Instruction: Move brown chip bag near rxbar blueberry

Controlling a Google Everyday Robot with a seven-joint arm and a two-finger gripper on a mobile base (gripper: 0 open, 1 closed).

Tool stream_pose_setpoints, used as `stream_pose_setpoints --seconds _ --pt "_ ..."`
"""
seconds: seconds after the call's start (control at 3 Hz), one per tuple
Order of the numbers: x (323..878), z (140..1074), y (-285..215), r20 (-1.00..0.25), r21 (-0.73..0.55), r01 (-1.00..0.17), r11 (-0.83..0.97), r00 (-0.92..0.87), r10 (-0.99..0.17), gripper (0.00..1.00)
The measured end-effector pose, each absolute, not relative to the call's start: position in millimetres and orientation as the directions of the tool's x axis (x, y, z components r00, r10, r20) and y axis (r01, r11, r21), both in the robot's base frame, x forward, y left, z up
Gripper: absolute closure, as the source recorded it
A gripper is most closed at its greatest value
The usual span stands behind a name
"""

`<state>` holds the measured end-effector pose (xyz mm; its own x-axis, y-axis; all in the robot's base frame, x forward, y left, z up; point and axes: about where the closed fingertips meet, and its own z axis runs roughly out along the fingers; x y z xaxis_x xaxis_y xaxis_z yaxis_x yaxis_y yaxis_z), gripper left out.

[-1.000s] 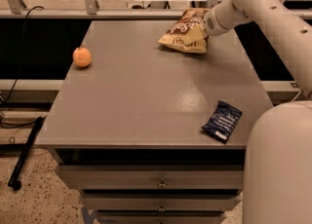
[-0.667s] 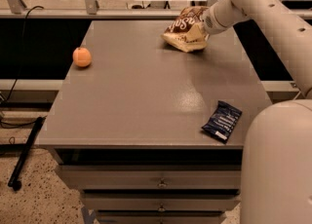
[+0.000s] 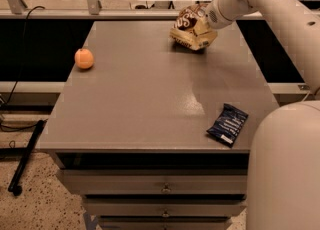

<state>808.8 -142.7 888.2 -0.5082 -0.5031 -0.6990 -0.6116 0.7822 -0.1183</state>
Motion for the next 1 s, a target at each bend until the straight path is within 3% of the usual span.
stream_pose_setpoints --seconds 1.0 --pt "769 935 -138 -0.574 -0.325 -0.751 0.574 -0.326 -0.751 1.00"
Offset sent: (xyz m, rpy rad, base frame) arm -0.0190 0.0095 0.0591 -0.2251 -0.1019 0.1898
